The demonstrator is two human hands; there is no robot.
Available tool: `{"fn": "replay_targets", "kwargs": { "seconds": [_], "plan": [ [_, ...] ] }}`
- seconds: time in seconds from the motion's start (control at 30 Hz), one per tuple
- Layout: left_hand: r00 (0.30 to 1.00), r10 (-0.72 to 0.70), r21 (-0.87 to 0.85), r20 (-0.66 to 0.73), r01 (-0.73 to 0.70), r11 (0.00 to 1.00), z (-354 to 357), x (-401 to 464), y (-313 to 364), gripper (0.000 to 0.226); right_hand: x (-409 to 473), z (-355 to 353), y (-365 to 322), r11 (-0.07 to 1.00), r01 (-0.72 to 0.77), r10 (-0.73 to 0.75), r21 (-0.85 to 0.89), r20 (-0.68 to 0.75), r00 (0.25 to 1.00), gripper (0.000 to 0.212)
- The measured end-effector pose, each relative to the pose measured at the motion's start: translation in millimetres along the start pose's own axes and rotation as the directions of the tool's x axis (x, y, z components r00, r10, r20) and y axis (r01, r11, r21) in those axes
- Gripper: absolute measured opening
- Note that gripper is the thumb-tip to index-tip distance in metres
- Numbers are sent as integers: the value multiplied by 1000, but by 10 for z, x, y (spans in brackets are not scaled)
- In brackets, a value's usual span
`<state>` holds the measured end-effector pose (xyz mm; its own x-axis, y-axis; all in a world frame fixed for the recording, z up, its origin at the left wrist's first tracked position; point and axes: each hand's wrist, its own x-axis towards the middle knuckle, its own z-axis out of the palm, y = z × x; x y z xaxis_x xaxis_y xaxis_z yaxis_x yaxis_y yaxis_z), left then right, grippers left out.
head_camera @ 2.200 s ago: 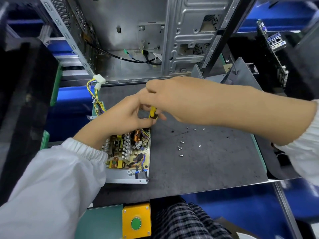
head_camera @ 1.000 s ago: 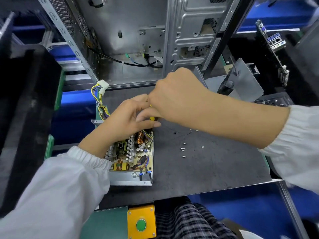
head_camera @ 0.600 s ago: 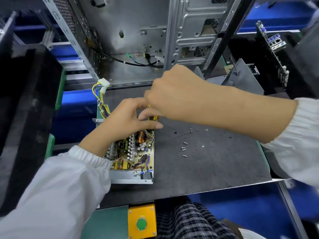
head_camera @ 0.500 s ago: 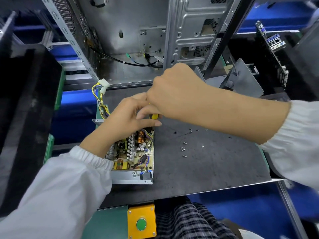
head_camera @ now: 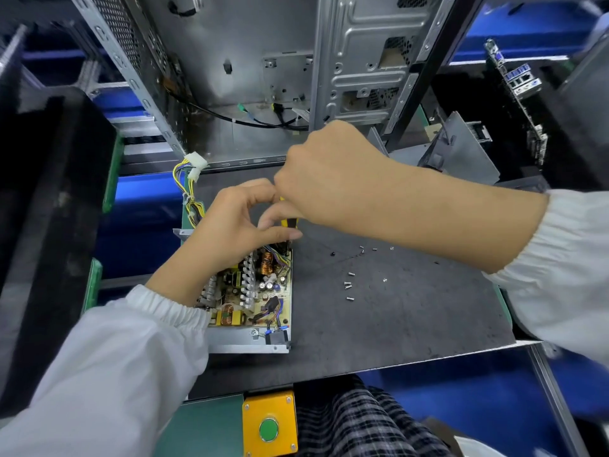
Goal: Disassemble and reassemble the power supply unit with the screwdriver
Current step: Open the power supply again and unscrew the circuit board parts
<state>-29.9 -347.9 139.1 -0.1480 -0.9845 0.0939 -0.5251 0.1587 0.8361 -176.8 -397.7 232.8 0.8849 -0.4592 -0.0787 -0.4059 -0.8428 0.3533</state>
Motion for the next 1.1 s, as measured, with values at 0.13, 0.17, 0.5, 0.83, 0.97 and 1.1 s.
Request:
{"fn": "replay_targets", "kwargs": {
  "seconds": [0.13, 0.17, 0.5, 0.83, 0.97, 1.1],
  "plan": [
    [999, 2, -41, 45, 0, 999, -70, -29, -33, 24, -47, 66, 18, 977, 130, -139, 167, 43, 989, 26],
    [998, 14, -45, 55, -11, 999, -85, -38, -29, 30, -51, 70, 23, 975, 158, -167, 154, 45, 985, 27],
    [999, 43, 22, 30, -44, 999, 11, -74, -12, 17, -70, 64, -28, 994, 16, -23, 107, 62, 998, 27],
    [999, 53, 52, -4, -53, 997, 12, -76, 74, 49, -57, -14, -68, 1000, 16, -16, -20, 17, 1000, 43],
    [996, 39, 119, 78, -48, 992, 23, -58, 26, 10, -71, 13, -70, 998, -60, 60, 0, 35, 998, 44],
    [998, 23, 74, 64, -28, 997, -4, -67, -8, 35, -88, 23, 6, 973, 48, -75, 225, 112, 991, 25]
  ]
}}
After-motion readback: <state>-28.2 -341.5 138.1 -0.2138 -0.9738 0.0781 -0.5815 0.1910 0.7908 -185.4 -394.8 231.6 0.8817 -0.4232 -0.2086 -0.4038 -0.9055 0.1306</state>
